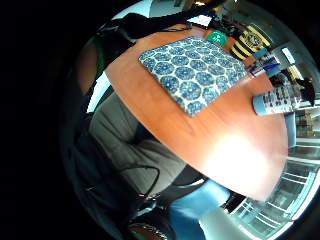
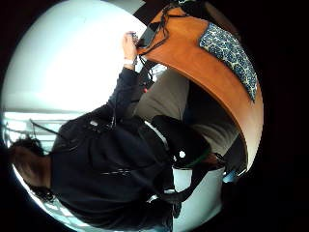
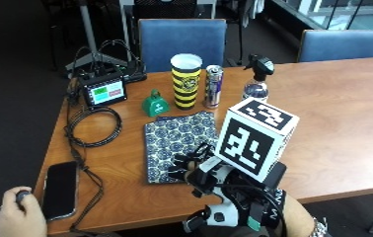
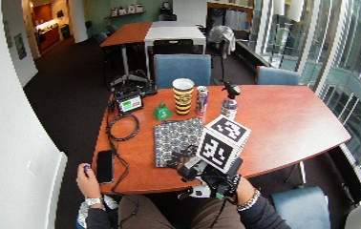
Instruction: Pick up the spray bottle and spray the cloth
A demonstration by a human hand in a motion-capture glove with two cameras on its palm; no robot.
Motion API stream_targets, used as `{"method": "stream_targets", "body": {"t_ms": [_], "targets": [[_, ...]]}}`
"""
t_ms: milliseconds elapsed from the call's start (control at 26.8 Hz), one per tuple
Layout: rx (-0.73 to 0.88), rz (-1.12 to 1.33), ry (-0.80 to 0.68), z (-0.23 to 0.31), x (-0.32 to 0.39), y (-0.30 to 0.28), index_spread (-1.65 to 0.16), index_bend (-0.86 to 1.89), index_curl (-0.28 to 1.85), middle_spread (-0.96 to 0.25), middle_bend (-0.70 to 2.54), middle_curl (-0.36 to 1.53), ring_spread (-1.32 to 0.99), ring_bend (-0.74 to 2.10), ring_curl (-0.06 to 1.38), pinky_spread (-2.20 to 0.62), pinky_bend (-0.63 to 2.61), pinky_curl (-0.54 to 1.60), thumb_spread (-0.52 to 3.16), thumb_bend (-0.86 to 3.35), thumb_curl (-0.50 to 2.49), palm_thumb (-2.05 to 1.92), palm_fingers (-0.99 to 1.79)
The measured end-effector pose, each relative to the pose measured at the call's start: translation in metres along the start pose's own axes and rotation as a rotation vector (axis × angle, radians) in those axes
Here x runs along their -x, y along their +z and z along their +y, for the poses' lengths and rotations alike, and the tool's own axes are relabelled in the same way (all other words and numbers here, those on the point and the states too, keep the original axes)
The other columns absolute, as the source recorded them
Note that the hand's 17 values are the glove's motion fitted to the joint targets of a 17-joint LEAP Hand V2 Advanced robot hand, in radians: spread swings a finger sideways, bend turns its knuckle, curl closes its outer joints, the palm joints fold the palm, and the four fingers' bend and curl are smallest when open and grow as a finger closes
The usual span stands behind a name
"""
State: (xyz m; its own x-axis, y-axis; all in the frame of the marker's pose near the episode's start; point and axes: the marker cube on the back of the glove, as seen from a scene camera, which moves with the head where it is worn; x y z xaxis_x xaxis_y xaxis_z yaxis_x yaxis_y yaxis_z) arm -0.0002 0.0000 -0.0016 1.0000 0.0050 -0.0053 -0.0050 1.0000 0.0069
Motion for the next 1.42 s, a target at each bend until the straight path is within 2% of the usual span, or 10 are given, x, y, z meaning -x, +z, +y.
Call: {"method": "stream_targets", "body": {"t_ms": [335,633,820,1118,1416], "targets": [[-0.011,0.012,0.002,-0.001,0.0,-0.004,-0.35,0.2,0.18,-0.09,0.2,0.14,-0.07,0.28,0.14,0.18,0.41,0.19,0.78,0.15,0.11,0.36,0.47],[-0.027,0.032,0.078,0.0,-0.011,0.001,-0.4,0.18,0.23,-0.09,0.18,0.18,-0.07,0.28,0.18,0.22,0.39,0.23,0.93,0.1,0.14,0.38,0.48],[-0.099,0.057,0.145,-0.007,-0.024,-0.007,-0.4,0.19,0.26,-0.08,0.17,0.2,-0.07,0.29,0.2,0.23,0.37,0.24,1.0,0.09,0.17,0.43,0.52],[-0.369,0.084,0.435,-0.013,-0.08,-0.032,-0.39,0.18,0.29,-0.09,0.22,0.25,-0.08,0.36,0.24,0.2,0.26,0.24,1.08,0.09,0.2,0.52,0.68],[-0.654,-0.113,0.768,-0.019,-0.141,-0.048,-0.36,0.17,0.31,-0.1,0.26,0.31,-0.08,0.4,0.28,0.16,0.19,0.25,1.14,0.1,0.24,0.6,0.89]]}}
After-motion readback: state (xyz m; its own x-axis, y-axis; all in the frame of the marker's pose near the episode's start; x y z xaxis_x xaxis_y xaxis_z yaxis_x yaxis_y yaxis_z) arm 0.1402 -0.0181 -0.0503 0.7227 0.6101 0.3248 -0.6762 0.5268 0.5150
